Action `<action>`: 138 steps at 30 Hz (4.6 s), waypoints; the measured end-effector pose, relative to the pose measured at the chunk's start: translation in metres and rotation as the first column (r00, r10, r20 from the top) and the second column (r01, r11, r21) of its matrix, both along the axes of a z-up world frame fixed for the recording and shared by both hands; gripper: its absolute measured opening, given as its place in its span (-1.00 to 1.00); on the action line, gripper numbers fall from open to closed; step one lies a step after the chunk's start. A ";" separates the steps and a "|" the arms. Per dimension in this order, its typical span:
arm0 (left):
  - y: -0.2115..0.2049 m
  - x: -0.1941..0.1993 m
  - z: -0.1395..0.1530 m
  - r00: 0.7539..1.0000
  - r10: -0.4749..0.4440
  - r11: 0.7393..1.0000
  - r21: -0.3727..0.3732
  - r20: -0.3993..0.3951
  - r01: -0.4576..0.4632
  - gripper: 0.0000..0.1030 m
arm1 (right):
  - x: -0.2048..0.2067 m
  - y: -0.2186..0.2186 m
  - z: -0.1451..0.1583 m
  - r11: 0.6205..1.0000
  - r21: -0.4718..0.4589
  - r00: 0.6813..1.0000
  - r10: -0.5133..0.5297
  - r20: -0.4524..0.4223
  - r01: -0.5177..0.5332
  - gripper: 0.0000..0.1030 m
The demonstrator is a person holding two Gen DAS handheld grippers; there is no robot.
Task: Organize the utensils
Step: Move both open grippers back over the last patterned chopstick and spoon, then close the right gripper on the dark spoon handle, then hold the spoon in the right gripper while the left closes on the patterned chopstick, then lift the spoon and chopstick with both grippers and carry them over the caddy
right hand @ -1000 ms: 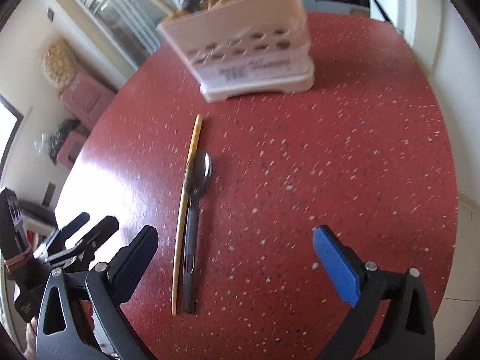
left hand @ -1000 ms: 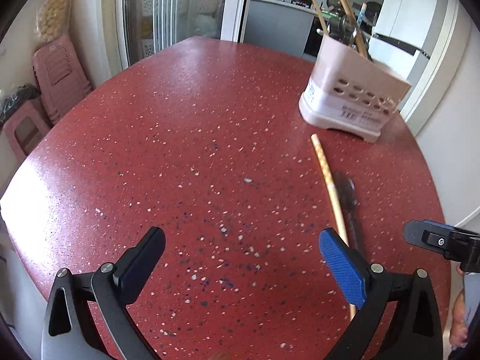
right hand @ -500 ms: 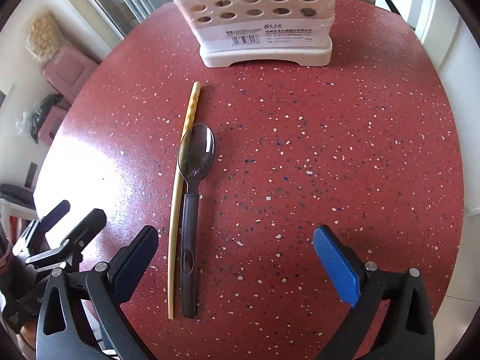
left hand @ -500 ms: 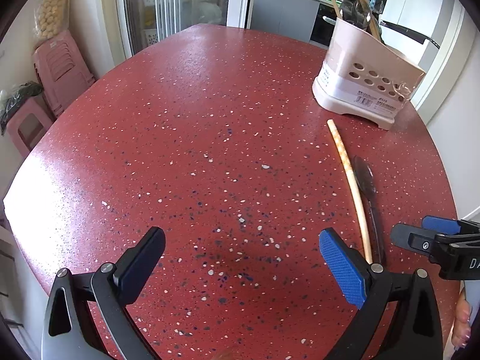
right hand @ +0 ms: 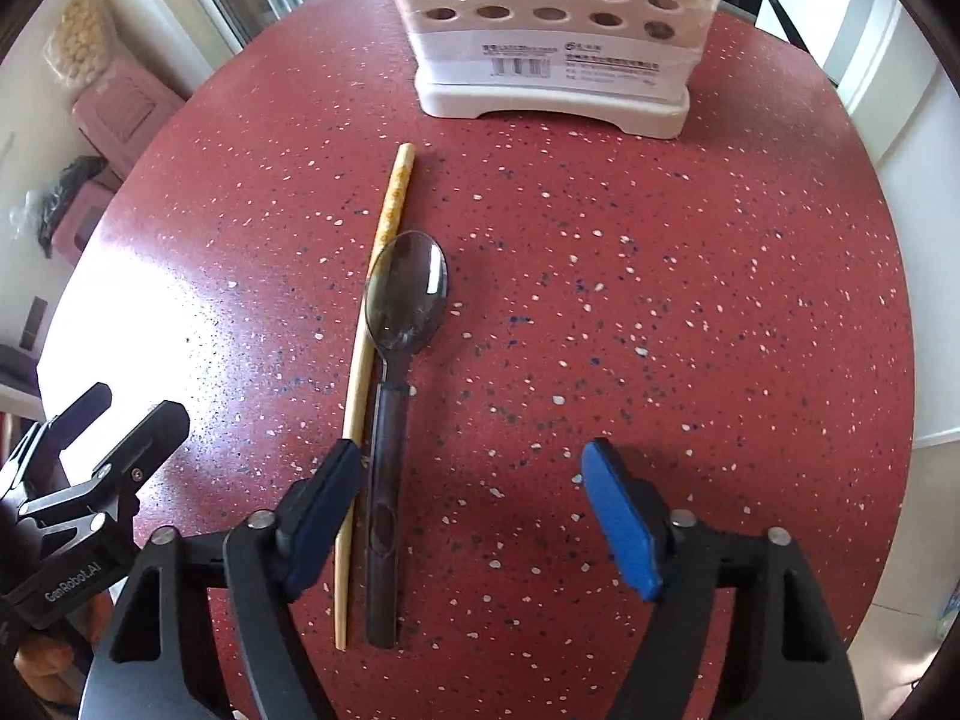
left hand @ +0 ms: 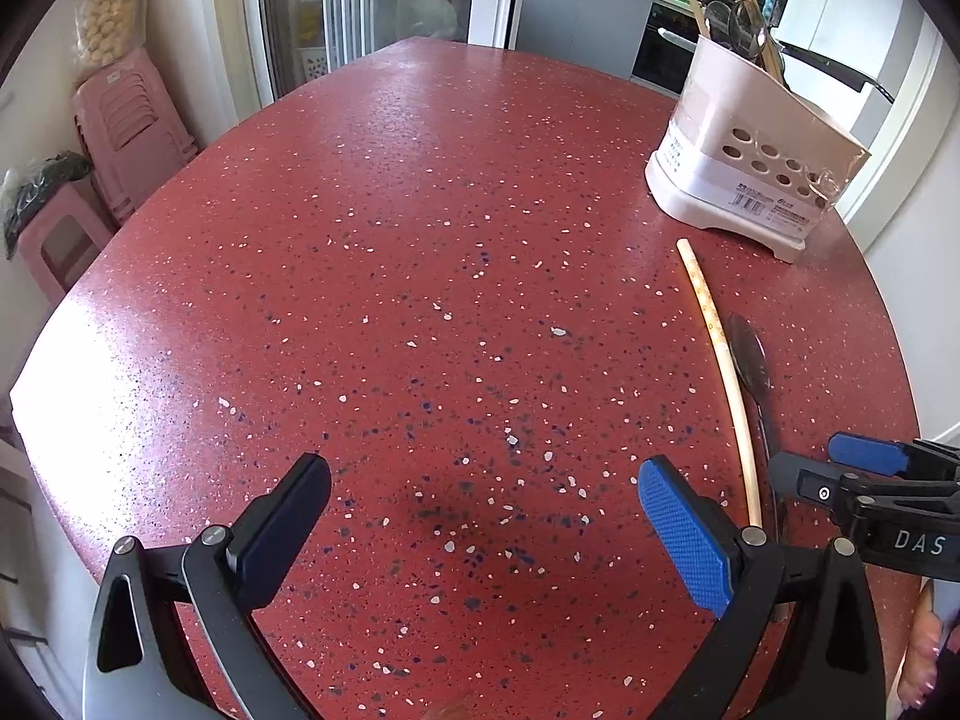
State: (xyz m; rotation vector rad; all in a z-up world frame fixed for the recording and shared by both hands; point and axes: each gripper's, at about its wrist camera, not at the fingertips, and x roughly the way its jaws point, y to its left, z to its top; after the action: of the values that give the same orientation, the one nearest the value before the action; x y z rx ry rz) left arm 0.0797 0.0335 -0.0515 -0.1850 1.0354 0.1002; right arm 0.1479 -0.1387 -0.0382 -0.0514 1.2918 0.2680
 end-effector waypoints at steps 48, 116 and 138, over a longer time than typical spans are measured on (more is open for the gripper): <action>-0.118 0.080 -0.006 0.957 -0.242 0.965 0.061 -0.160 0.254 0.90 | 0.026 -0.084 0.020 0.982 0.173 0.997 -0.081 0.018 0.076 -0.76; -0.105 0.083 0.153 0.857 -0.240 0.958 -0.034 0.456 0.286 -0.29 | 0.053 -0.132 0.136 0.922 0.387 0.951 -0.110 0.289 -0.011 -0.76; -0.076 0.216 0.173 0.747 -0.024 0.986 -0.110 0.664 0.129 -0.29 | 0.166 -0.107 0.166 0.930 0.360 0.825 -0.147 0.545 -0.072 -0.76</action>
State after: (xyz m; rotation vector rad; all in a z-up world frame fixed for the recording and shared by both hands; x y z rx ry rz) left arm 0.2959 -0.0430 0.1210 -0.2890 0.3275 -0.1185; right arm 0.3144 -0.2453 0.1281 0.2049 0.6296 0.4214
